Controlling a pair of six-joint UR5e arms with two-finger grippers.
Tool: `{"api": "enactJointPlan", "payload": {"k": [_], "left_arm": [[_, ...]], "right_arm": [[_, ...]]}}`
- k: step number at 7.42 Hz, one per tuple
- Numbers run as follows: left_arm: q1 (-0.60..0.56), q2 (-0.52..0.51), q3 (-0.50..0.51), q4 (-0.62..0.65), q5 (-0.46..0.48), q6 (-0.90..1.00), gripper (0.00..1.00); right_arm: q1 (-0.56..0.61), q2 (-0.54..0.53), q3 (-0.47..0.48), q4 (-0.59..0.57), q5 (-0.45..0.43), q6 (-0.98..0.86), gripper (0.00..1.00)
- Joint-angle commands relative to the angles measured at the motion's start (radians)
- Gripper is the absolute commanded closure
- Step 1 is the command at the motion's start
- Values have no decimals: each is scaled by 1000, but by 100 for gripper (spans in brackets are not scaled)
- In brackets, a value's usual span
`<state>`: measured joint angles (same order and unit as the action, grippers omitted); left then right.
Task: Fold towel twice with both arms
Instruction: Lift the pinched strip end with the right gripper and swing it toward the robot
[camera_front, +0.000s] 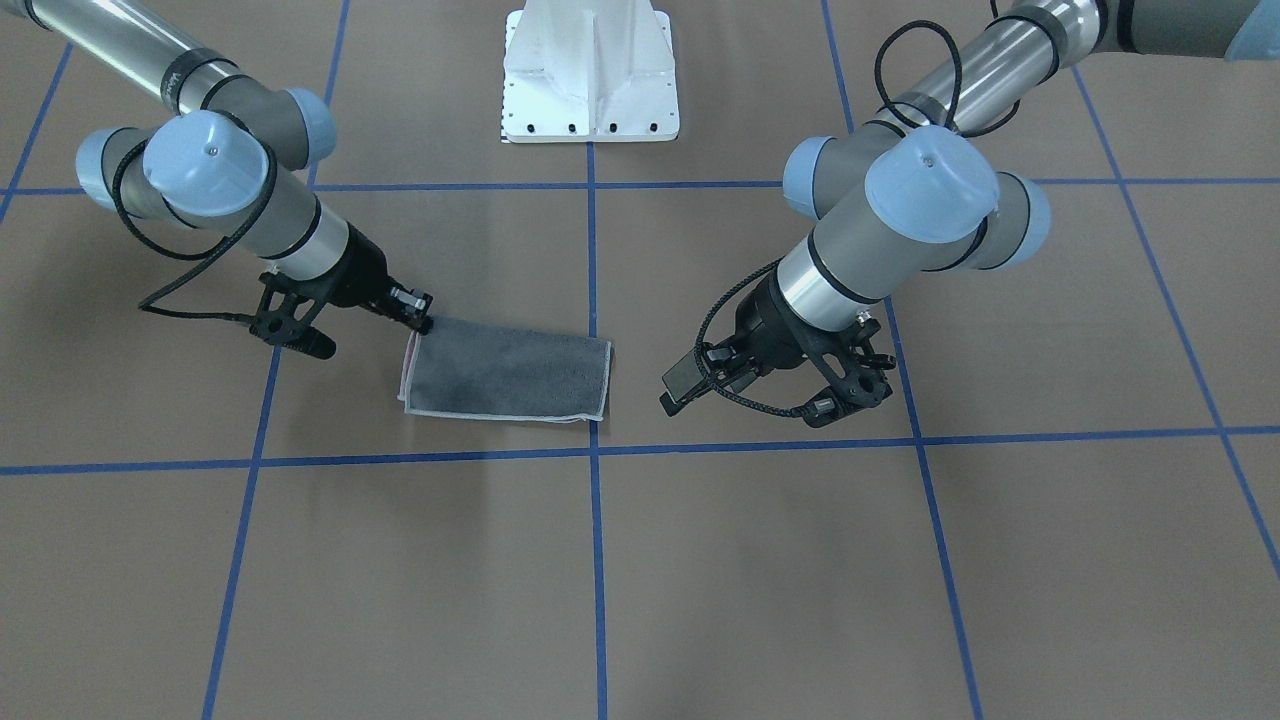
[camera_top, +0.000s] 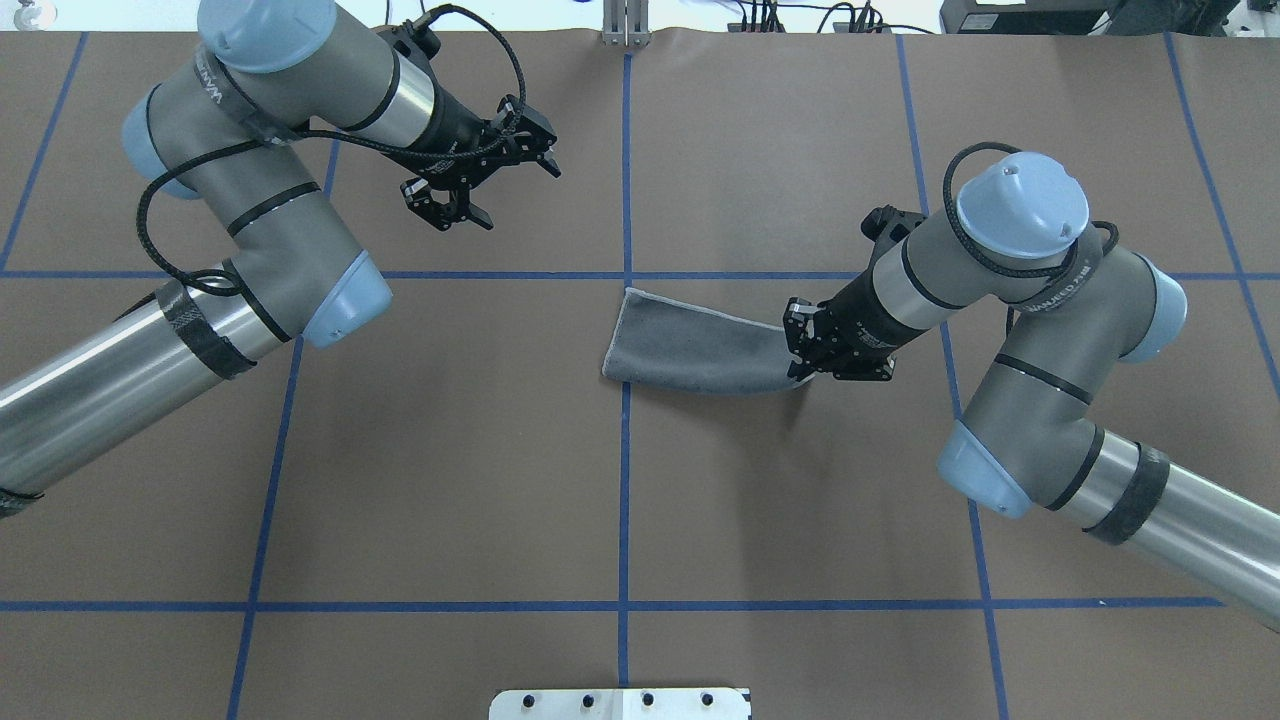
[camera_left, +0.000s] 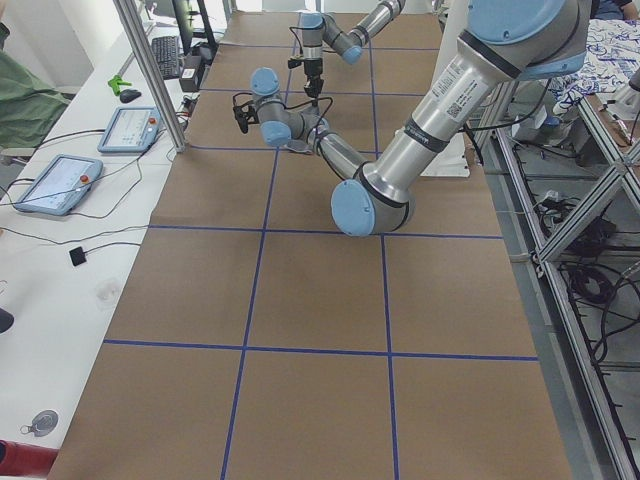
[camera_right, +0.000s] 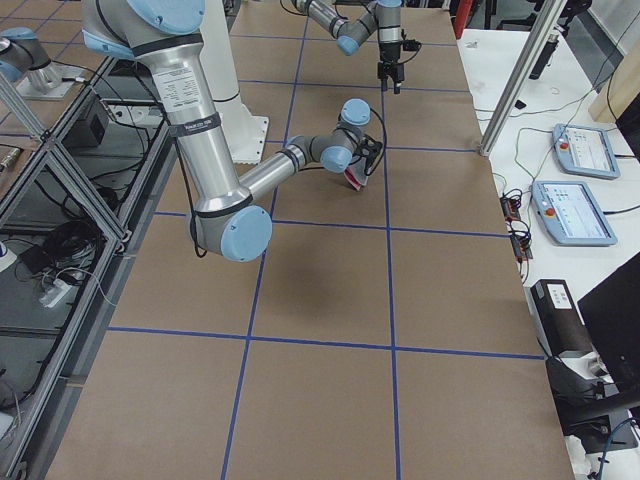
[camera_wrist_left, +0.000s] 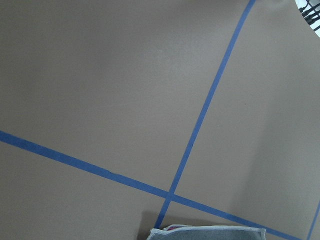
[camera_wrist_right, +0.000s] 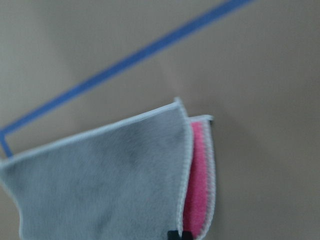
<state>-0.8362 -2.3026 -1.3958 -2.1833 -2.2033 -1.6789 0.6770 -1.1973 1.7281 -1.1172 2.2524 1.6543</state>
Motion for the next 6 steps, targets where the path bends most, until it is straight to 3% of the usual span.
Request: {"api": "enactJointPlan", "payload": {"k": [1, 3, 6], "left_arm": [[-1, 11, 1, -1, 1, 2, 0], [-1, 12, 1, -1, -4, 4, 0], [-1, 29, 0, -4, -6, 28, 0]], "right_arm": [[-129, 43, 88, -61, 58, 146, 100], [-201, 145, 64, -62, 44, 177, 100], [-209, 246, -74, -55, -2, 171, 100]]}}
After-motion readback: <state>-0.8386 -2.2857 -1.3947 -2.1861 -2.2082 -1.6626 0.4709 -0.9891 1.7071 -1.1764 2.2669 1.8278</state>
